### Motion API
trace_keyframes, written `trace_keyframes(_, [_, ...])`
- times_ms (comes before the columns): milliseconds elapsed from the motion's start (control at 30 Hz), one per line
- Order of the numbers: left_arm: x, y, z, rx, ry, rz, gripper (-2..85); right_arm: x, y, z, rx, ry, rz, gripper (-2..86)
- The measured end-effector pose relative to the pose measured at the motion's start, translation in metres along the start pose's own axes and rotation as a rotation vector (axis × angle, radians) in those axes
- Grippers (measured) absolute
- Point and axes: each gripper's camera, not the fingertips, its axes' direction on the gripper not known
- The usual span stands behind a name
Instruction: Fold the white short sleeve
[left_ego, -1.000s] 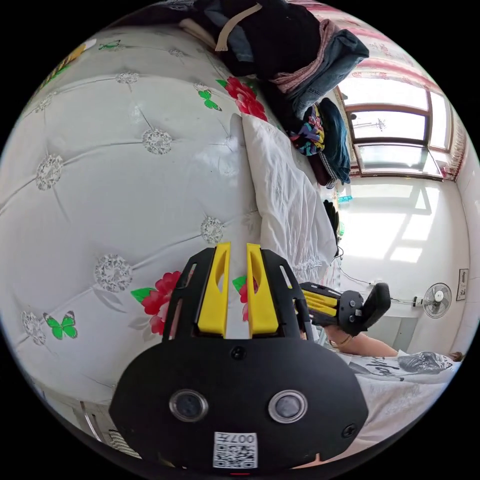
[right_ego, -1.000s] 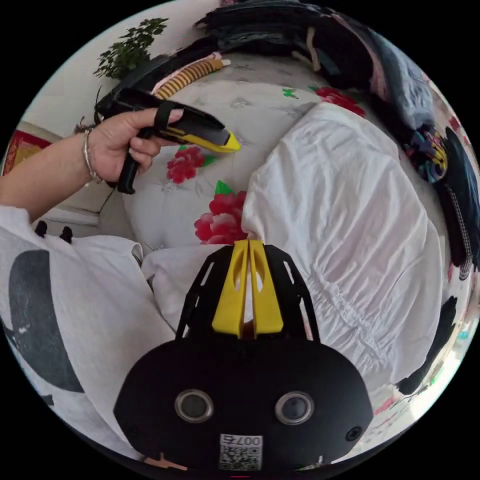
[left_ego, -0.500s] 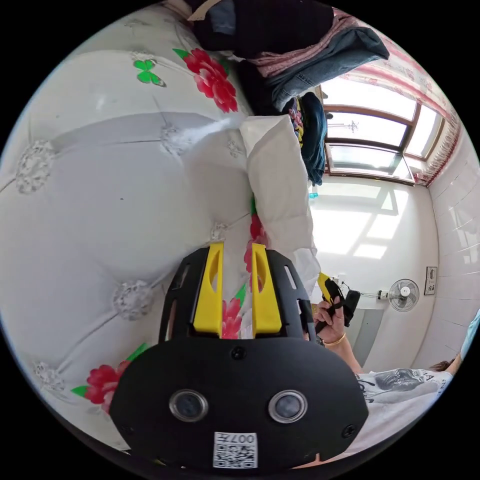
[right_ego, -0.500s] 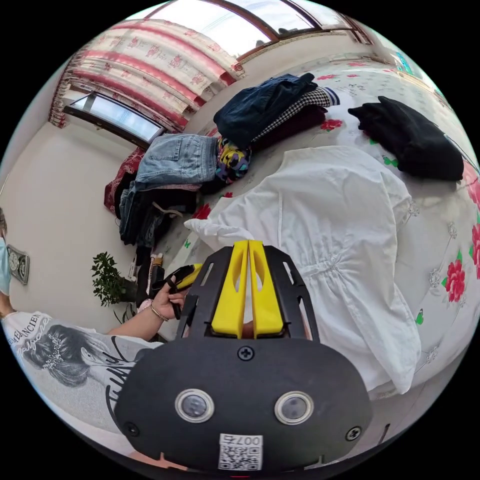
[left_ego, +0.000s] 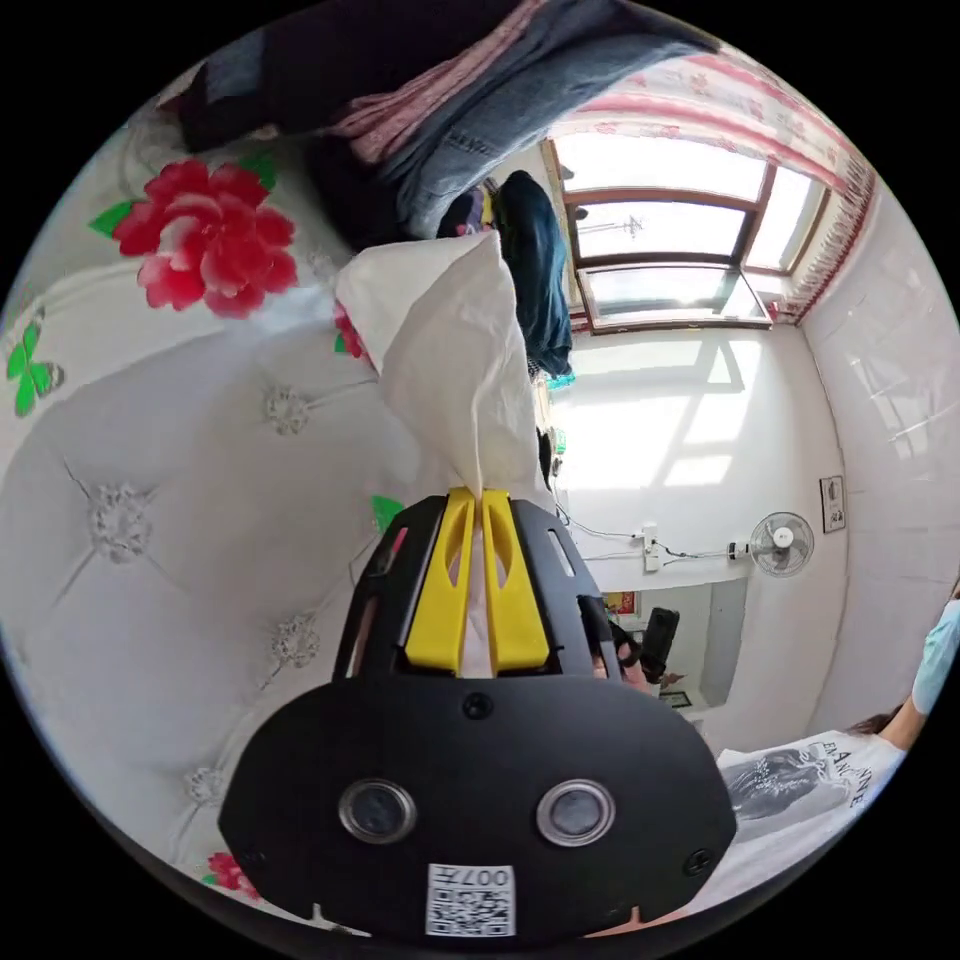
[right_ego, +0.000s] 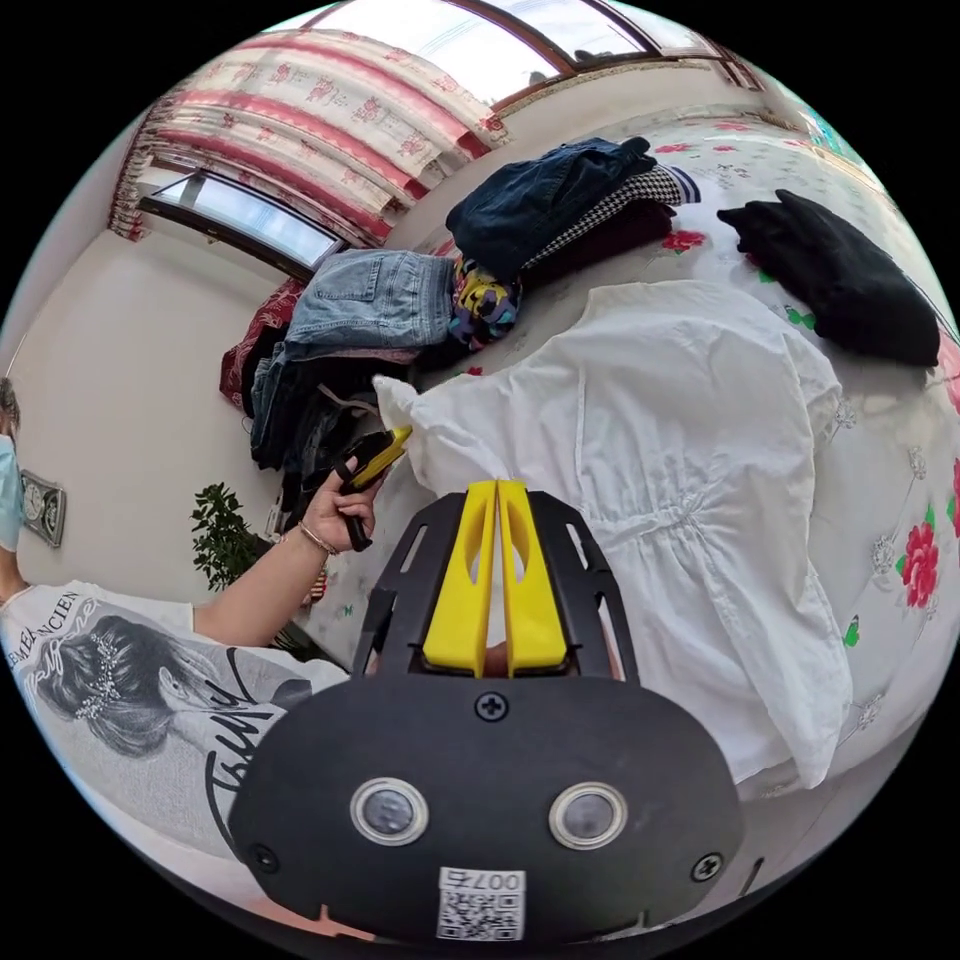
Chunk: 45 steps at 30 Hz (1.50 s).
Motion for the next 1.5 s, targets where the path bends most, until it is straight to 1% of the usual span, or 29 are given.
trace_keyframes(33, [0.006, 0.000, -0.004, -0.015, -0.012, 0.018, -0.9, -0.002, 0.000, 0.002, -0.010, 0.000, -0.008, -0.3])
trace_keyframes(67, [0.021, -0.001, -0.012, -0.065, -0.069, 0.065, -0.9, -0.007, 0.000, 0.006, -0.029, 0.007, -0.028, -0.3])
trace_keyframes(100, [0.036, 0.000, -0.019, -0.125, -0.160, 0.120, -0.9, -0.012, -0.001, 0.011, -0.045, 0.008, -0.051, -0.3])
trace_keyframes(133, [0.043, 0.002, -0.023, -0.152, -0.209, 0.146, -0.9, -0.015, -0.002, 0.013, -0.053, 0.002, -0.062, -0.3])
trace_keyframes(200, [0.066, 0.012, -0.043, -0.178, -0.383, 0.250, -0.9, -0.030, -0.004, 0.027, -0.092, -0.047, -0.103, -0.3])
trace_keyframes(233, [0.069, 0.014, -0.048, -0.180, -0.428, 0.267, -0.9, -0.034, -0.005, 0.031, -0.104, -0.058, -0.115, -0.3])
trace_keyframes(300, [0.070, 0.016, -0.064, -0.213, -0.677, 0.281, -0.9, -0.055, -0.005, 0.055, -0.170, -0.074, -0.164, -0.2])
trace_keyframes(367, [0.064, 0.016, -0.076, -0.215, -0.820, 0.234, -0.8, -0.070, -0.004, 0.077, -0.231, -0.077, -0.192, -0.2])
trace_keyframes(433, [0.062, 0.022, -0.089, -0.161, -0.819, 0.188, -0.6, -0.085, -0.001, 0.097, -0.288, -0.111, -0.219, 0.0])
trace_keyframes(500, [0.065, 0.044, -0.100, -0.039, -0.793, 0.149, 0.1, -0.109, 0.005, 0.115, -0.349, -0.191, -0.280, 0.7])
trace_keyframes(533, [0.065, 0.051, -0.099, -0.015, -0.789, 0.148, 0.4, -0.115, 0.007, 0.118, -0.364, -0.204, -0.300, 0.9])
trace_keyframes(567, [0.063, 0.066, -0.094, 0.010, -0.789, 0.134, 2.7, -0.127, 0.011, 0.123, -0.398, -0.211, -0.339, 1.3])
trace_keyframes(633, [0.053, 0.086, -0.076, -0.008, -0.764, 0.106, 7.5, -0.139, 0.019, 0.120, -0.413, -0.172, -0.403, 1.7])
trace_keyframes(700, [0.036, 0.105, -0.038, -0.096, -0.700, 0.072, 12.2, -0.138, 0.027, 0.105, -0.407, -0.089, -0.440, 2.3])
trace_keyframes(733, [0.034, 0.109, -0.027, -0.112, -0.698, 0.078, 12.3, -0.135, 0.028, 0.099, -0.397, -0.068, -0.440, 2.4])
trace_keyframes(833, [0.024, 0.116, 0.024, -0.171, -0.729, 0.077, 11.6, -0.107, 0.031, 0.053, -0.283, 0.088, -0.387, 3.0])
trace_keyframes(900, [0.010, 0.109, 0.058, -0.213, -0.778, -0.001, 5.6, -0.075, 0.034, 0.015, -0.201, 0.231, -0.281, 3.5])
trace_keyframes(967, [0.005, 0.101, 0.068, -0.208, -0.841, -0.022, 0.6, -0.049, 0.036, -0.012, -0.171, 0.299, -0.176, 3.9])
trace_keyframes(1033, [0.004, 0.090, 0.072, -0.254, -0.854, -0.022, -0.2, -0.027, 0.041, -0.037, -0.142, 0.306, -0.087, 4.3])
trace_keyframes(1067, [0.009, 0.084, 0.070, -0.275, -0.912, 0.011, -0.4, -0.016, 0.046, -0.052, -0.115, 0.317, -0.041, 4.5])
trace_keyframes(1100, [0.019, 0.081, 0.064, -0.269, -0.994, 0.077, -0.4, -0.008, 0.052, -0.065, -0.090, 0.332, -0.015, 4.9])
trace_keyframes(1167, [0.033, 0.082, 0.046, -0.253, -1.106, 0.131, -0.1, -0.001, 0.060, -0.077, -0.073, 0.348, -0.002, 5.5])
trace_keyframes(1200, [0.038, 0.086, 0.028, -0.212, -1.166, 0.114, 0.5, 0.002, 0.064, -0.081, -0.072, 0.360, 0.007, 5.9])
trace_keyframes(1233, [0.039, 0.090, 0.017, -0.186, -1.172, 0.098, 1.0, 0.004, 0.066, -0.082, -0.073, 0.364, 0.011, 6.2])
trace_keyframes(1300, [0.041, 0.112, -0.029, -0.021, -1.131, -0.043, 4.9, 0.010, 0.071, -0.086, -0.087, 0.368, 0.027, 7.3])
trace_keyframes(1333, [0.042, 0.121, -0.041, 0.027, -1.101, -0.068, 5.7, 0.012, 0.071, -0.088, -0.088, 0.367, 0.031, 7.5])
trace_keyframes(1400, [0.052, 0.163, -0.067, 0.185, -0.969, -0.083, 8.1, 0.013, 0.073, -0.093, -0.083, 0.347, 0.020, 8.4])
trace_keyframes(1467, [0.058, 0.194, -0.060, 0.196, -0.882, -0.041, 9.3, 0.013, 0.073, -0.094, -0.101, 0.340, 0.000, 8.9])
trace_keyframes(1500, [0.058, 0.213, -0.045, 0.156, -0.830, -0.018, 10.0, 0.013, 0.072, -0.094, -0.119, 0.349, -0.022, 9.2])
